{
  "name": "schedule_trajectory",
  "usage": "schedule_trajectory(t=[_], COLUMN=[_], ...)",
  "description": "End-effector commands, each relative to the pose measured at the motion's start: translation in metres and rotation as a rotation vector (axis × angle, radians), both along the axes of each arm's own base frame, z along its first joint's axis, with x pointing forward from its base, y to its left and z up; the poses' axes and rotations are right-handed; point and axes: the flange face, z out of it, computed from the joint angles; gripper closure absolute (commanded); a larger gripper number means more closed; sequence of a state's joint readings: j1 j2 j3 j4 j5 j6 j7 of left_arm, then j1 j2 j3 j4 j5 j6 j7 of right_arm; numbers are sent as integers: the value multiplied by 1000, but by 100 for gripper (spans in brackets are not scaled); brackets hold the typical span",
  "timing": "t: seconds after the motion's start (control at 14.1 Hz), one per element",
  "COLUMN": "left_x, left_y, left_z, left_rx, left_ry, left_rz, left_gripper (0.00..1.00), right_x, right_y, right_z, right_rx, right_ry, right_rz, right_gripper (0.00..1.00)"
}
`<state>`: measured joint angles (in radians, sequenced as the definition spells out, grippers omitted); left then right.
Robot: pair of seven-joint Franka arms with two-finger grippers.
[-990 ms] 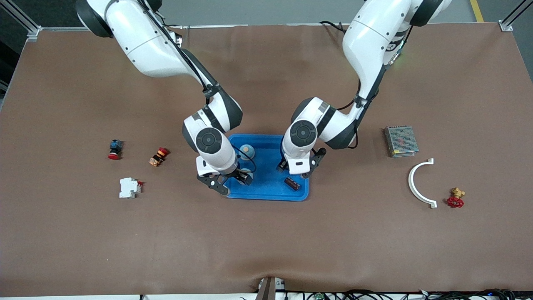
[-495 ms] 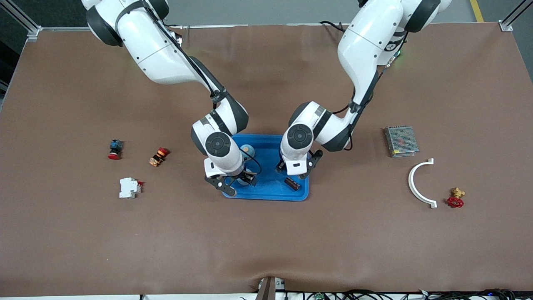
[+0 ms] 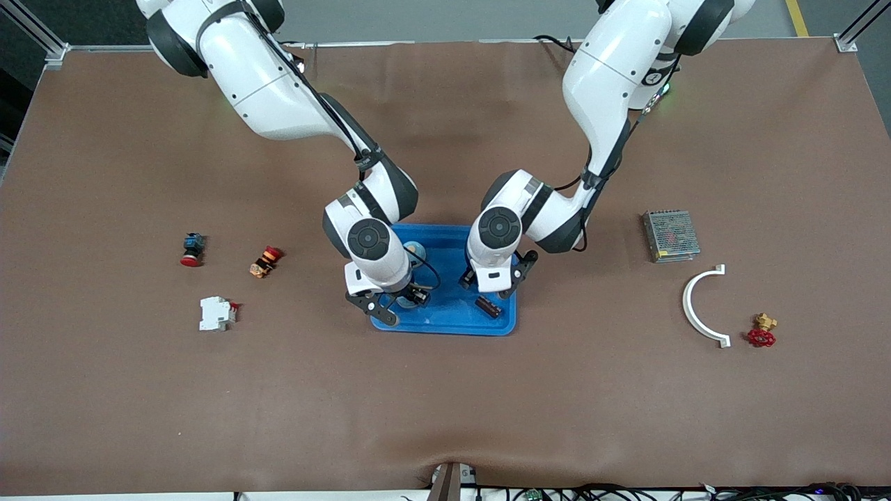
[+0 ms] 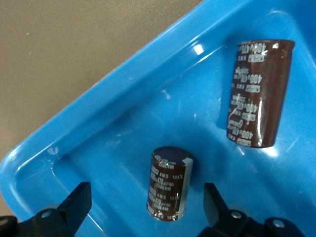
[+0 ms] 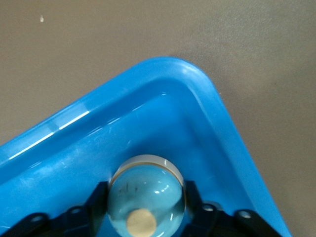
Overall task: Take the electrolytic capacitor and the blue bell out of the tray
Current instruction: 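Lift the capacitor with the left gripper while the right gripper lifts the bell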
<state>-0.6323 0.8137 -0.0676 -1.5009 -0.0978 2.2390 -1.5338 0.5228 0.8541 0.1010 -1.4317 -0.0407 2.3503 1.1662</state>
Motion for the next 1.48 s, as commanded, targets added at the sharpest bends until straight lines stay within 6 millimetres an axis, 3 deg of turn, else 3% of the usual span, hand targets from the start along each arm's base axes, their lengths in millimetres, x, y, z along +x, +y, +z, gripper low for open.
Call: schedule_trajectory(t=[0.0,0.07,0.21,0.28,0.35,0.42,0.64,0.85,0.92,1.13,1.27,1.41], left_x=[2,2,2,3,3,5,10,14,18,37,52,63], left_y=[-2,-2,-3,-2,-2,-1,1,2,4,36,76,116], left_z=[-4,-4,-3,-2,-1,2,14,47,68,125,162,183], left_rx=[16,16,15,14,15,11,4,-5,-8,1,3,9], left_ry=[-20,-20,-21,-22,-22,-25,-35,-46,-50,-36,-18,17], left_rz=[21,24,24,26,27,31,36,38,36,23,-23,-111], left_gripper=[0,10,48,67,80,85,88,88,88,88,88,88], right_x=[2,3,6,11,12,13,25,37,44,62,70,78], right_y=[6,6,3,2,4,4,2,-25,-35,-70,-92,-117], right_z=[-3,-1,6,20,30,37,68,78,89,111,122,130], right_rx=[-5,-1,2,12,10,-11,-35,-52,-48,-35,-39,-42], right_ry=[-17,-17,-18,-32,-28,1,31,49,34,17,21,23], right_rz=[-8,-9,-8,-5,3,15,88,222,252,331,393,450], right_gripper=[100,100,100,100,100,100,100,100,100,100,100,100])
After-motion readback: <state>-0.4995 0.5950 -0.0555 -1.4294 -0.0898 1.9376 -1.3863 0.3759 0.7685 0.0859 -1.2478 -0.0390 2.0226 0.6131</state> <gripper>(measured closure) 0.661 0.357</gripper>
